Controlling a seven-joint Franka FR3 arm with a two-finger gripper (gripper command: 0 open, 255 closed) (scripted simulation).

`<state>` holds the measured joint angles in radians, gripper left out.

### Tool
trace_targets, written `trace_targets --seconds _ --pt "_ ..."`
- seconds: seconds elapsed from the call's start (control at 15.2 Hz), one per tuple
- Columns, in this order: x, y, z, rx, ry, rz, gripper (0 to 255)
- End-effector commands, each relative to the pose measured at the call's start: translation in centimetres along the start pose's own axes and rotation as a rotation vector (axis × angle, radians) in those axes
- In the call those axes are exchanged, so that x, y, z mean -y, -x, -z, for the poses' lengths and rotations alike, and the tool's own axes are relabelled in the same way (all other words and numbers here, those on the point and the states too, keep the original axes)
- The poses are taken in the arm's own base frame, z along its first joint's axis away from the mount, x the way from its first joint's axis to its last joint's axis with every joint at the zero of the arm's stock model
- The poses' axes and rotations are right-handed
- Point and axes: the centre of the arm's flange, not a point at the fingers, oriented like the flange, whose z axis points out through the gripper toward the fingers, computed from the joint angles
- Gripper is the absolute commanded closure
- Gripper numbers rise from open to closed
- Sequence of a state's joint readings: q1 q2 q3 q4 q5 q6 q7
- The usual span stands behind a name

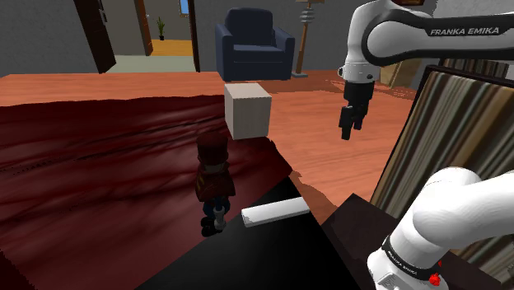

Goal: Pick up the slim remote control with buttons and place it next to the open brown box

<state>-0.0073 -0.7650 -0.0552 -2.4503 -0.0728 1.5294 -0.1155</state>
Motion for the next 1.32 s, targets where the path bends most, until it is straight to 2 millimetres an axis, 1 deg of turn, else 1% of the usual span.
trace_targets --seconds 0.0,0.33,0.66,0.99,1.25 --pt "0.0 0.0 0.0 0.0 0.0 0.0 0" --pt "4.7 -3.0 -3.2 -0.034 0.015 0.183 0" --pt "9.9 -5.1 -6.5 -0.069 0.031 0.367 0" --pt "15.3 -6.4 -9.7 -0.103 0.046 0.55 0" --pt "19.7 -6.8 -12.4 -0.131 0.058 0.696 0"
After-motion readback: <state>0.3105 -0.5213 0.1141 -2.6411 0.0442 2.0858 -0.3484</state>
